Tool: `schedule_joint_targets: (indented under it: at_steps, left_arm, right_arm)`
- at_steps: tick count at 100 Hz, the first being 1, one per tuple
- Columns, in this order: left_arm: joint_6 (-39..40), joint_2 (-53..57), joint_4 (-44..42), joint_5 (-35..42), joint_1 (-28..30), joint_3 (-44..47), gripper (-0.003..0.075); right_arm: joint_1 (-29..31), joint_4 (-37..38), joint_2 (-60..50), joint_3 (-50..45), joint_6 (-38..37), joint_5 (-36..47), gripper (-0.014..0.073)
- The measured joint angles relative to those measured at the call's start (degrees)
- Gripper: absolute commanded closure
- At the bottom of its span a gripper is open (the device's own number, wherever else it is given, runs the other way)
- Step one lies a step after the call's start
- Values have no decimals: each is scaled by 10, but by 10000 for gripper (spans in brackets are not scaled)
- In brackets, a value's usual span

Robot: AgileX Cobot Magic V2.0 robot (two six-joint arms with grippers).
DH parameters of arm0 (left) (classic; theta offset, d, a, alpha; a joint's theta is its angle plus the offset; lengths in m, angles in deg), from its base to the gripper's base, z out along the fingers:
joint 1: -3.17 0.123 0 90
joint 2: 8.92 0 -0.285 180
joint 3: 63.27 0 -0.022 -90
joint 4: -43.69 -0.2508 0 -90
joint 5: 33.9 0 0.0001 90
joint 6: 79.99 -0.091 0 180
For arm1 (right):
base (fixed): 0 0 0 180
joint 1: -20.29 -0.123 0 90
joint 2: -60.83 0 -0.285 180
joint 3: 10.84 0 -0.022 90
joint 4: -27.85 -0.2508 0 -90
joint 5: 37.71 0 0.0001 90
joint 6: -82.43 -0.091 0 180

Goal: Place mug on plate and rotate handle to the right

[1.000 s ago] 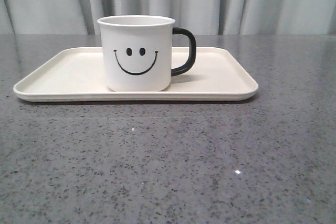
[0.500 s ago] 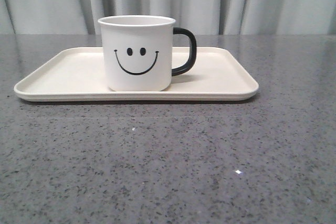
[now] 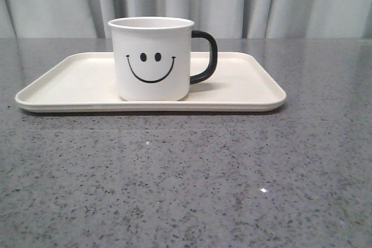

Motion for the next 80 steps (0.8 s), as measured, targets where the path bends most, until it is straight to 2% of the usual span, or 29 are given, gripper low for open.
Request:
schedule_joint_targets:
  at_steps: [45, 80]
  left_arm:
    - [0, 0, 18, 46, 0, 57, 740]
    - [0, 0, 21, 18, 0, 57, 740]
  right_arm:
    - [0, 0, 0, 0, 0, 0, 705]
    - [0, 0, 0, 0, 0, 0, 705]
